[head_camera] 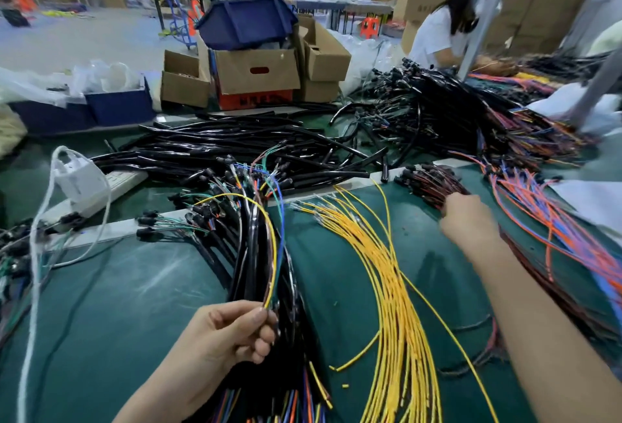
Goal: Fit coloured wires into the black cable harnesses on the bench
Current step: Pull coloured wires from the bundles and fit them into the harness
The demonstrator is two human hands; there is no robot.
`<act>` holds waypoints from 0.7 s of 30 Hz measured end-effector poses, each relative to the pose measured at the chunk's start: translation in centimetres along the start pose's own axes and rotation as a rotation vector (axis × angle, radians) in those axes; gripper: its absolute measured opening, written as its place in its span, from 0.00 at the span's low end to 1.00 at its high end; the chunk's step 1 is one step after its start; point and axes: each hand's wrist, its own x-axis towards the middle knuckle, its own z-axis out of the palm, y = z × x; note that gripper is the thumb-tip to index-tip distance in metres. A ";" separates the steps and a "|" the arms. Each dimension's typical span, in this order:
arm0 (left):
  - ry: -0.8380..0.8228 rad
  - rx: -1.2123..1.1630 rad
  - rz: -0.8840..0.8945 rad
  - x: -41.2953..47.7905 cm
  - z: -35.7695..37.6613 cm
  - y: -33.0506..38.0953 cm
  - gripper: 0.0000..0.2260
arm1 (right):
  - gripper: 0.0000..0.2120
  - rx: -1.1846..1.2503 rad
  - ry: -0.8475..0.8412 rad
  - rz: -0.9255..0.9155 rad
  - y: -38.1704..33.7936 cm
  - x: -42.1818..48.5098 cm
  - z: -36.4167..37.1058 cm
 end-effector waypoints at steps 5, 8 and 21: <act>-0.025 -0.015 0.006 0.5 -0.2 -0.3 0.08 | 0.14 -0.222 0.065 0.140 3.7 2.5 2.1; -0.041 -0.034 0.009 0.5 -0.5 -0.5 0.08 | 0.14 -0.230 0.096 0.143 4.0 3.1 2.7; -0.103 -0.053 0.001 0.4 -0.6 -0.3 0.08 | 0.13 0.003 -0.170 -0.030 2.0 3.0 1.6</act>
